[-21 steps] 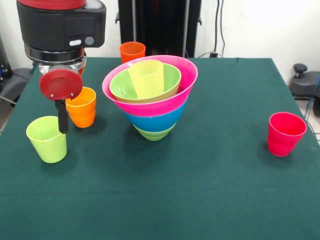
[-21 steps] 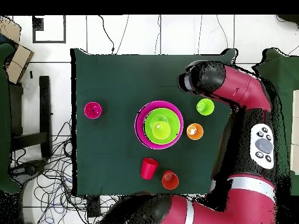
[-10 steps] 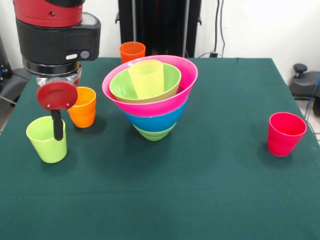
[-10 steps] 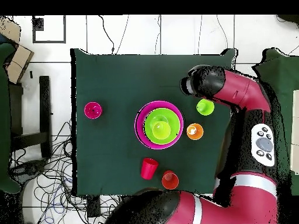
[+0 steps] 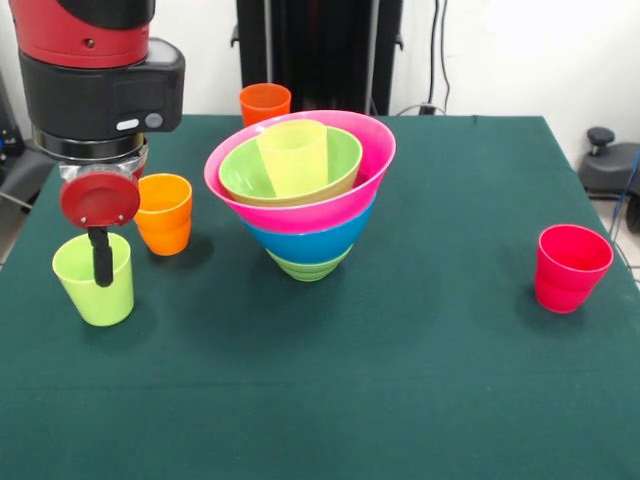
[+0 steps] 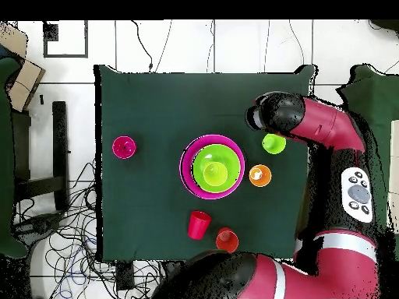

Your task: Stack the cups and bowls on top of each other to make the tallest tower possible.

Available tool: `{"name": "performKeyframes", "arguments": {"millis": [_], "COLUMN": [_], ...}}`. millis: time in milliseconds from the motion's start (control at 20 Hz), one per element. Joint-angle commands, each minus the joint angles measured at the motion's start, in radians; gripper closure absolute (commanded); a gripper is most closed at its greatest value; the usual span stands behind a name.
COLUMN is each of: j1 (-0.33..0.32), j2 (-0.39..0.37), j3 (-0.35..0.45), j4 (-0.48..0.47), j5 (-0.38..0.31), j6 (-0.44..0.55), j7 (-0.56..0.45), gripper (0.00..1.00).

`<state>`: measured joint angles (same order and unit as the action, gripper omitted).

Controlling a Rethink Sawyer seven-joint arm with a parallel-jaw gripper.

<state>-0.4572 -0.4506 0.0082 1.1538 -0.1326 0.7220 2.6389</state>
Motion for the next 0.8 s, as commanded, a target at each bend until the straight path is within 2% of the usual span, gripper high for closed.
{"name": "performKeyframes", "arguments": {"millis": [50, 800], "j1": [-0.012, -0.01], "j2": [0.028, 0.066], "j3": [0.125, 0.135], "j4": [0.078, 0.073], "j5": [-0.089, -0.14], "j6": [-0.057, -0.111], "j7": [-0.255, -0.205], "gripper": [0.0, 0.0]}}
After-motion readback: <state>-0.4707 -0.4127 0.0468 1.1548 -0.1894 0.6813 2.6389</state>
